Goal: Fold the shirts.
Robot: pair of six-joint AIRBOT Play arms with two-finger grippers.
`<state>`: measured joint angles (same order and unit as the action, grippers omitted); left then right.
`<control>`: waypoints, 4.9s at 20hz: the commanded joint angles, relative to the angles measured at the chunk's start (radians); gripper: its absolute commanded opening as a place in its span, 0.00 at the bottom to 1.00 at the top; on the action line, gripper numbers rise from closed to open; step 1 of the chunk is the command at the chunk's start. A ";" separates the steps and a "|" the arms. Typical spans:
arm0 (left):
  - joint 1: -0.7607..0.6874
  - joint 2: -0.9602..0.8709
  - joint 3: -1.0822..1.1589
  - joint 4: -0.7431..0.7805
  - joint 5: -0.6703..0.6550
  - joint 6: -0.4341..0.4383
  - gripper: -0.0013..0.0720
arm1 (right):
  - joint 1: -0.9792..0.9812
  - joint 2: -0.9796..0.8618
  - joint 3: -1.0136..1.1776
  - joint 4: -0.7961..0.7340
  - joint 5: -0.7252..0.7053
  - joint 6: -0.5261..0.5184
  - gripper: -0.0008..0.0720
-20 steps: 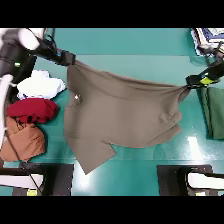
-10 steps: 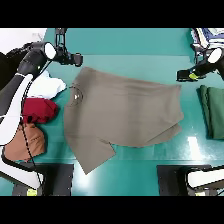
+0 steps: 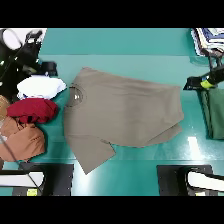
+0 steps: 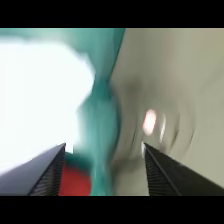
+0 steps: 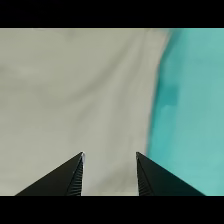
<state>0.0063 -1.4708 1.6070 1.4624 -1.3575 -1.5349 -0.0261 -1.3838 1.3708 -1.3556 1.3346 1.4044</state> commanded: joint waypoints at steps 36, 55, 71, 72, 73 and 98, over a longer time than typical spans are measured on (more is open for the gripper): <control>0.044 0.539 -0.978 -0.453 0.219 0.076 0.06 | -0.111 0.284 -0.779 0.184 -0.037 -0.018 0.52; 0.044 0.631 0.331 -0.449 0.101 0.067 0.05 | -0.111 0.617 0.241 0.190 -0.181 -0.077 0.03; 0.044 0.569 0.201 -0.523 0.069 -0.053 0.05 | -0.111 0.481 0.432 -0.102 0.119 -0.024 0.03; 0.044 0.528 0.130 -0.523 0.031 -0.036 0.05 | -0.111 0.436 0.385 -0.102 0.145 -0.024 0.03; 0.044 0.488 0.064 -0.522 0.005 -0.016 0.05 | -0.109 0.386 0.329 -0.102 0.165 -0.024 0.03; -0.015 -0.172 -0.087 -0.317 0.142 0.171 0.05 | 0.018 -0.208 0.164 -0.105 -0.013 -0.024 0.03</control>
<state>0.0002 -1.6424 1.5581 1.0698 -1.1271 -1.3624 -0.0093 -1.6260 1.6394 -1.4639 1.2961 1.3804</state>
